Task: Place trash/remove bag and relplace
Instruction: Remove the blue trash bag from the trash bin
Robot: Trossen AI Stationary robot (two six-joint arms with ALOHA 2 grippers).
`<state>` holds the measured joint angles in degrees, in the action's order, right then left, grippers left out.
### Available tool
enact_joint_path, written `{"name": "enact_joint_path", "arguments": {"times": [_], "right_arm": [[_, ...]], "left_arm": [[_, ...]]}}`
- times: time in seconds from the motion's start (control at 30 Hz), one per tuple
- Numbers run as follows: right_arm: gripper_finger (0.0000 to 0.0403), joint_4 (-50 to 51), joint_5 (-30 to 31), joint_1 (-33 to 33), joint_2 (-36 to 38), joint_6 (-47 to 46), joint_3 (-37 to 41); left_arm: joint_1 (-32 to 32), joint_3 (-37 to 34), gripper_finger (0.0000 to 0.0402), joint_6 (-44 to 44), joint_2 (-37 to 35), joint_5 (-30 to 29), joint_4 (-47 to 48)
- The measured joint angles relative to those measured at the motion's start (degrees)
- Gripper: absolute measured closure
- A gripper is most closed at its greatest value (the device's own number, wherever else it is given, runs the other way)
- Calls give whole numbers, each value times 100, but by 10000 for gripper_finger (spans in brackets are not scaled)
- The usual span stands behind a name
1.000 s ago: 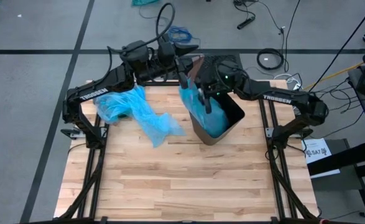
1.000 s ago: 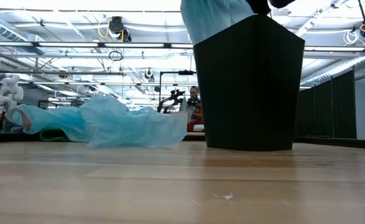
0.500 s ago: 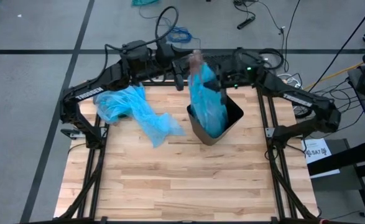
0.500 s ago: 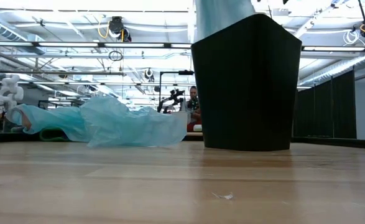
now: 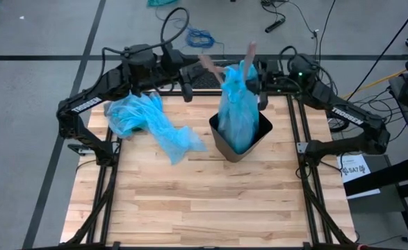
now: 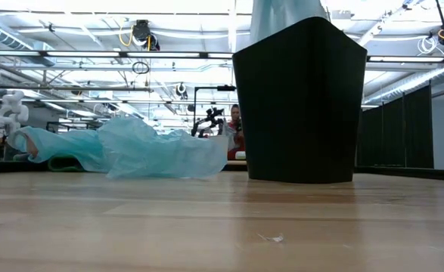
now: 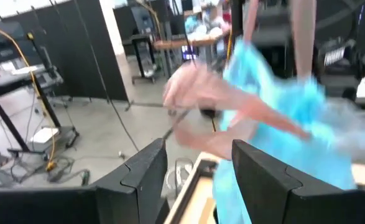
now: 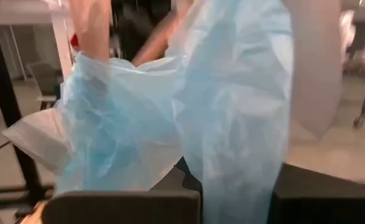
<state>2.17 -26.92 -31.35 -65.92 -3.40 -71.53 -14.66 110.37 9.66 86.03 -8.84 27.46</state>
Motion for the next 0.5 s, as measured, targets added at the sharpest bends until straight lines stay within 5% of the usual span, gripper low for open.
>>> {"name": "enact_joint_path", "arguments": {"times": [0.2,0.5], "right_arm": [[403,-1201,21,-92,47,-246,-227],[403,-1181,987,-527,-186,785,-2100]], "left_arm": [[0,0,217,-35,3,-2,504],[0,0,217,-39,1,-4,805]]}}
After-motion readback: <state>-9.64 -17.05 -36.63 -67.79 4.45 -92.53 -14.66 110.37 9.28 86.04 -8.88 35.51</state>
